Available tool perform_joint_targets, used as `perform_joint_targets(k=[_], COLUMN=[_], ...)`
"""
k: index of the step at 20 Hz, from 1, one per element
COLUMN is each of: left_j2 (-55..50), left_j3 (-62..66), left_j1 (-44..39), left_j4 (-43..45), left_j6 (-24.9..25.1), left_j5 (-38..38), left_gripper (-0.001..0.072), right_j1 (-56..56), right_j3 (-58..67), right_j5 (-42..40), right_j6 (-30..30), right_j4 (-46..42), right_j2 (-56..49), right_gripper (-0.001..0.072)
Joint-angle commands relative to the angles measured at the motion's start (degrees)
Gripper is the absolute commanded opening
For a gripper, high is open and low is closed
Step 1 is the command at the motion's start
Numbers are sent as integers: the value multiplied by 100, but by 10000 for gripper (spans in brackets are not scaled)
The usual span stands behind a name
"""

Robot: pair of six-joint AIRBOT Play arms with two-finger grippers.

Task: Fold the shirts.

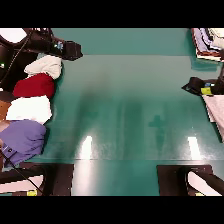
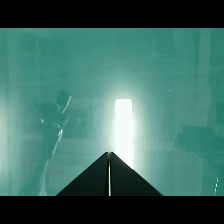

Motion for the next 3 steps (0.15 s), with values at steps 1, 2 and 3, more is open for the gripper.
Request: perform_joint_targets(k=[1,2,3], left_j2=[2,2,2], left_j3=[2,2,2], left_j1=[-2,-2,-2], left_j4=[0,0,0], left_j6=[0,0,0], left_j5=[63,63,63], left_gripper=[23,23,23], right_j1=[428,428,428], right_j3=[0,0,0], right_j5=[7,50,107], right_j6=[-15,-15,-15], right_j4=[20,22,22], right_j2=[2,2,2], right_gripper=[17,17,17])
